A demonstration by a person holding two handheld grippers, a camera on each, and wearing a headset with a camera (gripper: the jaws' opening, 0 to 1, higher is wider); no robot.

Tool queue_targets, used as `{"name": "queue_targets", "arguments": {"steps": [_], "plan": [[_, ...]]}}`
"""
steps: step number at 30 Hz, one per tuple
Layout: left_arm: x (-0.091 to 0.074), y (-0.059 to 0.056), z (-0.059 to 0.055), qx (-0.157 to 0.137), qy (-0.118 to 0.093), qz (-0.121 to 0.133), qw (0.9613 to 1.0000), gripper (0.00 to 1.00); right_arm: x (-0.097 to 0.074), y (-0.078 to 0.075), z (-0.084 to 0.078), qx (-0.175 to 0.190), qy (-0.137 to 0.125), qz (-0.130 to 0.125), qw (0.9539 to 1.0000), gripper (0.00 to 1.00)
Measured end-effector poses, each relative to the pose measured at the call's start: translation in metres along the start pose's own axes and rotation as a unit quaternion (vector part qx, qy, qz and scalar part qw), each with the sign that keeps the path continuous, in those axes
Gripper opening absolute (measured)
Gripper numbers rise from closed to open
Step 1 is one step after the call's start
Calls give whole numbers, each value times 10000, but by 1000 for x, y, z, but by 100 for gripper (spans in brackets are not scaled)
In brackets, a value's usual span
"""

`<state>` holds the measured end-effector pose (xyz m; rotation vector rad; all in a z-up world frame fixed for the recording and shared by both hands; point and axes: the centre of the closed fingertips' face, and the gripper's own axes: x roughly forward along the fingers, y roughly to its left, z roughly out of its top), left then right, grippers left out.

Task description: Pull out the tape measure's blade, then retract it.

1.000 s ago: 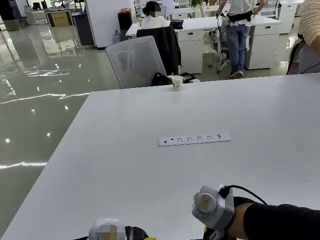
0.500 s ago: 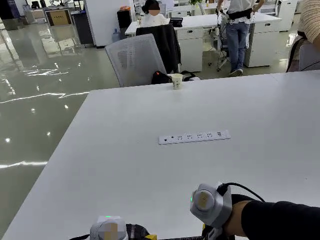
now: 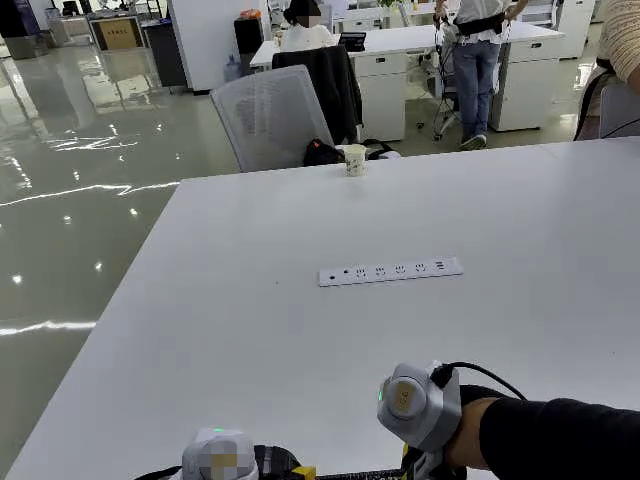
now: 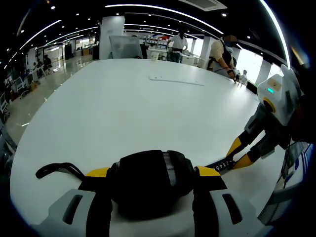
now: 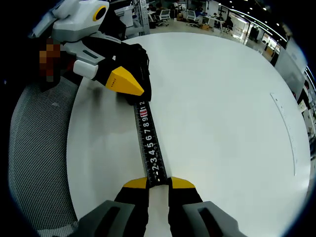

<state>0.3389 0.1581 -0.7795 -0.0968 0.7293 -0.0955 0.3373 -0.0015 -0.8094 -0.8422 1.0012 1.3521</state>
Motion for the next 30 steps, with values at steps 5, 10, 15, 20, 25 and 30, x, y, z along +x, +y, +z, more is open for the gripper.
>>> {"name": "queue_targets", "arguments": {"steps": [5, 10, 15, 20, 25, 30], "plan": [[1, 0, 0, 1, 2, 1, 10000, 61, 0, 0, 1, -1, 3, -4, 10000, 11], [1, 0, 0, -1, -2, -2, 10000, 61, 1, 1, 2, -8, 0, 0, 10000, 11], [0, 0, 0, -5, -4, -4, 10000, 61, 2, 2, 4, -22, -7, -4, 10000, 11], [0, 0, -1, -4, -7, -3, 10000, 61, 3, 3, 6, -29, -3, -6, 10000, 11], [-1, 0, -1, -5, -5, -7, 10000, 61, 3, 5, 8, -25, -22, -2, 10000, 11], [-2, 0, -1, -16, -5, -7, 10000, 61, 3, 6, 10, -74, -10, -26, 10000, 11]]}}
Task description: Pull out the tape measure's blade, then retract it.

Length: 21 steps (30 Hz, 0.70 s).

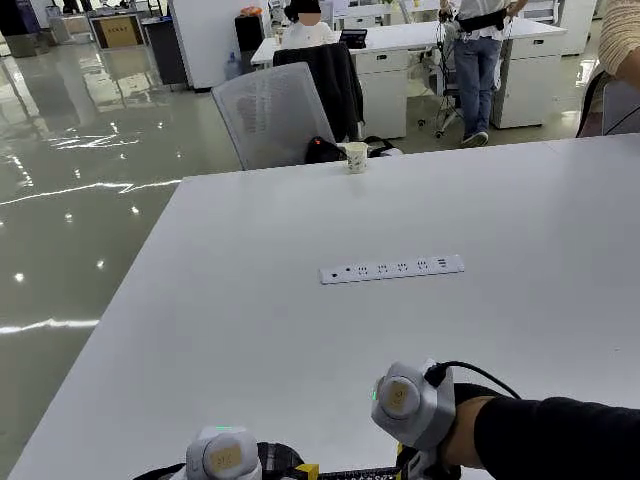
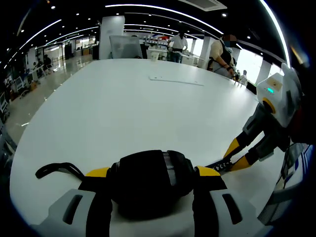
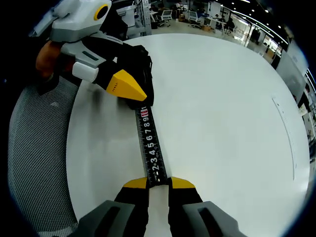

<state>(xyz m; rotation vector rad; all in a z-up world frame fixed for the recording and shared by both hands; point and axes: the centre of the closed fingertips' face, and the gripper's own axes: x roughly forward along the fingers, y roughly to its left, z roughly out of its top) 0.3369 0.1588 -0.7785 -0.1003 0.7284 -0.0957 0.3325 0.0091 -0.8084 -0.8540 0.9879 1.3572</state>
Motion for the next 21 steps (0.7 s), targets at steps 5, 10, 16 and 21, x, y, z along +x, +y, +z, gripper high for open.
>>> {"name": "queue_targets", "arguments": {"steps": [5, 10, 16, 21], "plan": [[0, 0, 0, -3, 1, -4, 10000, 61, 1, 0, 2, 47, -19, 1, 10000, 11], [1, 1, 0, 2, -16, -4, 10000, 61, 1, 0, 3, -47, -31, 22, 10000, 11], [1, 0, 0, -4, -14, -7, 10000, 61, 2, -1, 5, 77, -62, 40, 9999, 10], [2, 0, -1, 0, -10, -8, 10000, 61, 2, 0, 5, 96, -79, 53, 9999, 10]]}}
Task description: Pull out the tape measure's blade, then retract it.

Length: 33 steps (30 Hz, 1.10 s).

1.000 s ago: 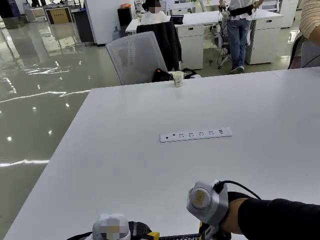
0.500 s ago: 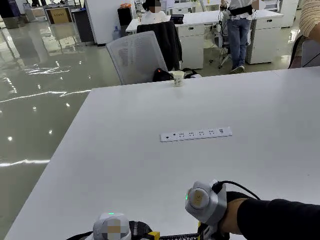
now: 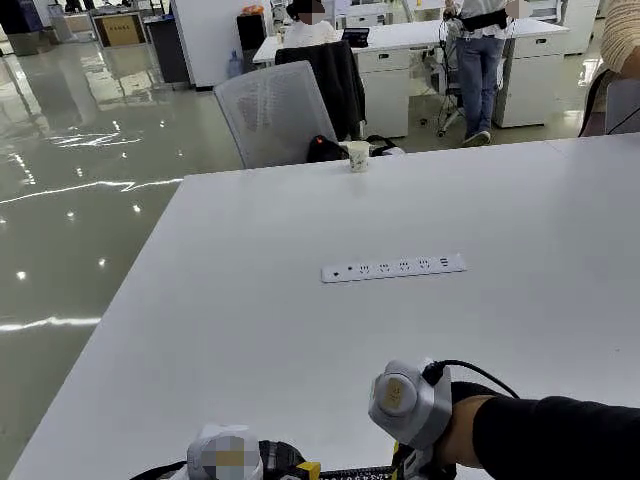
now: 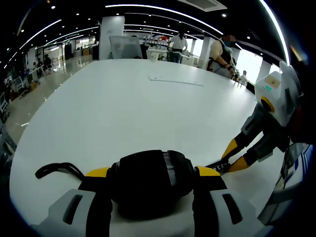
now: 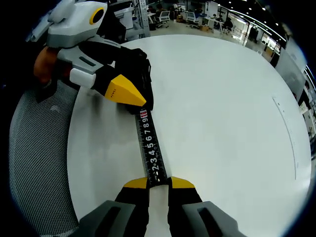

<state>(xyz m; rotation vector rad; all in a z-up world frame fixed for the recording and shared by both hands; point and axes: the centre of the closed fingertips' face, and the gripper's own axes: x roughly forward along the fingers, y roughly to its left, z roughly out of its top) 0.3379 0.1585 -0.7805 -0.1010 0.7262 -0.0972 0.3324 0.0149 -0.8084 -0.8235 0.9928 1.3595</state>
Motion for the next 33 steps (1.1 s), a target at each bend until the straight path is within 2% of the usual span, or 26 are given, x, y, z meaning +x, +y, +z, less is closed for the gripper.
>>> {"name": "queue_targets", "arguments": {"steps": [33], "plan": [[0, 0, 0, -10, 3, -8, 10000, 61, 6, 3, 11, -102, -204, 18, 9997, 10]]}}
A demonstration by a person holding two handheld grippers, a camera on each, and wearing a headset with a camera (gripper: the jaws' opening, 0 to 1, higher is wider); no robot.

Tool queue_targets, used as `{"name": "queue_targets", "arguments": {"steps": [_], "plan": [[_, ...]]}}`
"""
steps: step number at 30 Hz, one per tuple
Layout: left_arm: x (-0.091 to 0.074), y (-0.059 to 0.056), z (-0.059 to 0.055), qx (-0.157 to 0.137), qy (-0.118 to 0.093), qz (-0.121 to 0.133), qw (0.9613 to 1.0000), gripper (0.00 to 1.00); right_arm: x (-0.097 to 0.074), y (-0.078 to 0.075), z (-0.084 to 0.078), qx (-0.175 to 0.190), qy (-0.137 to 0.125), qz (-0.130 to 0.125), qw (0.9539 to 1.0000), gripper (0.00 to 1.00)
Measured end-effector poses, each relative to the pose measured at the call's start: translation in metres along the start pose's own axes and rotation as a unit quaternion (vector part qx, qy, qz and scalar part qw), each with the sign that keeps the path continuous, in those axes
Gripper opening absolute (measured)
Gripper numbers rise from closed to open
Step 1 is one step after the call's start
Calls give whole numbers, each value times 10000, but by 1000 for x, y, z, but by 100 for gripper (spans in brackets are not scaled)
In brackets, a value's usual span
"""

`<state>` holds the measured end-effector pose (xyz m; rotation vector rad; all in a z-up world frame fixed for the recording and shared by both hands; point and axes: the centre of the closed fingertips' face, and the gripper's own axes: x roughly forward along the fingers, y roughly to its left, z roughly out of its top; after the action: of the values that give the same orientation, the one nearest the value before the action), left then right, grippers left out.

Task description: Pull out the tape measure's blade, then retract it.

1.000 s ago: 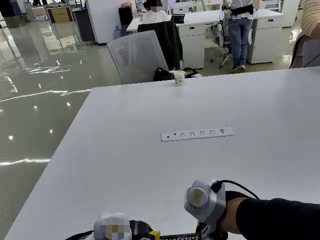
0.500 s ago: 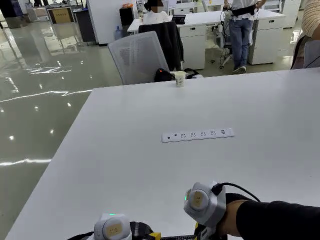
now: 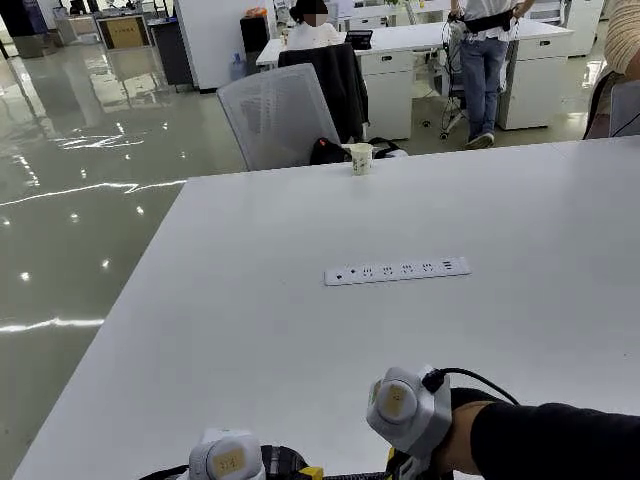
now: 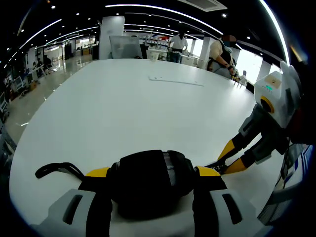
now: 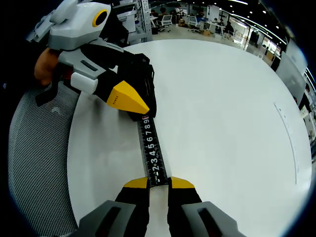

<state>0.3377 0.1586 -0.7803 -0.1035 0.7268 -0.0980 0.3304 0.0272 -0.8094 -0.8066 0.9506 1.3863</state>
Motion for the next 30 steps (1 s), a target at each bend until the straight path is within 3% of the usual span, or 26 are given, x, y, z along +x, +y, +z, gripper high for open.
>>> {"name": "queue_targets", "arguments": {"steps": [30], "plan": [[0, 0, 1, -21, -1, -21, 10000, 61, 4, 0, 10, 44, -116, 16, 9999, 10]]}}
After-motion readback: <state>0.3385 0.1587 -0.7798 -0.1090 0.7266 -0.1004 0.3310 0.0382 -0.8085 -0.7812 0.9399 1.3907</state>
